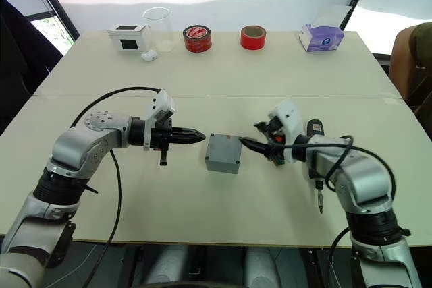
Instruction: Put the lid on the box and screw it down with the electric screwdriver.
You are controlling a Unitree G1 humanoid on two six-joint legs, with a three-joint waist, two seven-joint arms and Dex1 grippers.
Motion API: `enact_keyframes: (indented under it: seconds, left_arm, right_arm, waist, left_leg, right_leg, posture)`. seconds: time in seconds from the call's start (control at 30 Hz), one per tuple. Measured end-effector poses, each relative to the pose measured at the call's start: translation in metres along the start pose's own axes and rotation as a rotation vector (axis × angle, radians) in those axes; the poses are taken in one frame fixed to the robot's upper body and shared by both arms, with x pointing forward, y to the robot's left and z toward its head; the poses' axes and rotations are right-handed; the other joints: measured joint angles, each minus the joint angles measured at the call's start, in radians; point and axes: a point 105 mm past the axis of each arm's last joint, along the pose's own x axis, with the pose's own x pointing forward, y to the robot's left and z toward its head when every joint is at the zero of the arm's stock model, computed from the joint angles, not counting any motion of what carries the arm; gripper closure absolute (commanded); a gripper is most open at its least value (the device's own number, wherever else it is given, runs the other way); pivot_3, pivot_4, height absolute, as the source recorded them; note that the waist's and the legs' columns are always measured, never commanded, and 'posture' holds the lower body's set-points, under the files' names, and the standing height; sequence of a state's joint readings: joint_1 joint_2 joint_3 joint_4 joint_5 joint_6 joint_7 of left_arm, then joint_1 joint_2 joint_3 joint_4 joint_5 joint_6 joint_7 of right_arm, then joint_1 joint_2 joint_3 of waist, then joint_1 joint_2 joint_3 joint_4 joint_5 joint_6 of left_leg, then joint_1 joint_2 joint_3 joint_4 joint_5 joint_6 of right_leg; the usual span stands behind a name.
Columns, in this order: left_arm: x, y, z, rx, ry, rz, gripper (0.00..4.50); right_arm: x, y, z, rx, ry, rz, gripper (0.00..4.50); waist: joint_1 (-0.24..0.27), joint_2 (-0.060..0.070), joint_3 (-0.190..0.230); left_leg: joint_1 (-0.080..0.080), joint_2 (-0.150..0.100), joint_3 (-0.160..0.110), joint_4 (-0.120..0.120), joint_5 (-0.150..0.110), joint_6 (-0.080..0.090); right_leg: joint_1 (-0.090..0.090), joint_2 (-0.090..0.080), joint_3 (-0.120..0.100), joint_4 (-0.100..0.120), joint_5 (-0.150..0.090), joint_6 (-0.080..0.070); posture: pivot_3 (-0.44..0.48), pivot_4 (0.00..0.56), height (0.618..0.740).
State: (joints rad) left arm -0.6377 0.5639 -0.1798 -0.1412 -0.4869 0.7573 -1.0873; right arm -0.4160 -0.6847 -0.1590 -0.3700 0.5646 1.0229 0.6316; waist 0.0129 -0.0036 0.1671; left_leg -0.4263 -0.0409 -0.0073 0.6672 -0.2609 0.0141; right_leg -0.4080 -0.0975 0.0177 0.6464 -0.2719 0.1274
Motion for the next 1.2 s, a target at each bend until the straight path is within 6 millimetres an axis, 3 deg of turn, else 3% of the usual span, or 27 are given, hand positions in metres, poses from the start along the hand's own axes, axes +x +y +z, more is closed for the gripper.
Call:
enact_keyframes:
  seconds: [0.1,0.23,0.43,0.7,0.87,1.07,1.2]
  left_arm:
    - [0.004,-0.007,0.013,0.048,-0.023,-0.038,4.5]
    - [0.011,-0.022,0.024,0.131,-0.022,-0.104,4.5]
    - [0.022,-0.04,0.027,0.208,-0.015,-0.195,4.5]
    - [0.027,-0.045,0.02,0.274,0.028,-0.207,4.5]
    - [0.031,-0.049,0.021,0.293,0.02,-0.192,4.5]
    - [0.028,-0.046,0.0,0.264,0.054,-0.14,4.5]
    - [0.026,-0.047,-0.003,0.277,0.059,-0.131,4.5]
  right_arm:
    - [-0.02,-0.024,0.005,-0.001,0.071,-0.107,0.14]
    - [-0.055,-0.067,0.002,0.088,0.25,-0.316,0.02]
    - [-0.083,-0.067,-0.03,0.321,0.548,-0.323,0.02]
    - [-0.085,-0.058,-0.06,0.473,0.671,-0.22,0.02]
    - [-0.078,-0.056,-0.065,0.481,0.724,-0.203,0.02]
    - [-0.067,-0.055,-0.075,0.503,0.79,-0.192,0.02]
    - [-0.065,-0.057,-0.075,0.511,0.806,-0.19,0.02]
  waist:
    - [-0.001,0.0,0.0]
    - [-0.003,0.0,0.0]
    - [-0.007,0.0,0.0]
    - [-0.005,0.0,0.0]
    - [-0.006,0.0,0.0]
    - [-0.006,0.0,0.0]
    - [-0.003,0.0,0.0]
  left_leg:
    - [0.0,0.0,0.0,0.0,0.0,0.0]
    - [0.0,0.0,0.001,0.0,0.0,0.0]
    - [0.0,0.001,0.001,-0.002,0.0,0.0]
    - [0.0,0.001,0.001,-0.001,0.0,0.001]
    - [0.0,0.001,0.001,-0.001,0.0,0.001]
    - [0.0,0.001,0.001,-0.001,0.0,0.0]
    - [0.0,0.001,0.001,-0.001,0.0,0.001]
  right_leg:
    - [0.0,0.0,0.0,-0.001,0.0,0.0]
    - [0.0,-0.001,0.0,-0.001,0.0,0.0]
    - [-0.001,-0.001,0.001,-0.001,-0.001,-0.002]
    - [0.0,-0.001,0.0,-0.001,-0.001,-0.002]
    - [-0.001,-0.001,0.0,-0.001,-0.001,-0.002]
    - [-0.001,0.0,0.0,-0.001,-0.001,-0.002]
    - [0.0,0.0,0.0,-0.001,-0.001,-0.002]
  posture:
    - [0.0,0.15,0.74]
    - [0.0,0.15,0.74]
    - [0.0,0.15,0.74]
    - [0.0,0.15,0.74]
    - [0.0,0.15,0.74]
    - [0.0,0.15,0.74]
    - [0.0,0.15,0.74]
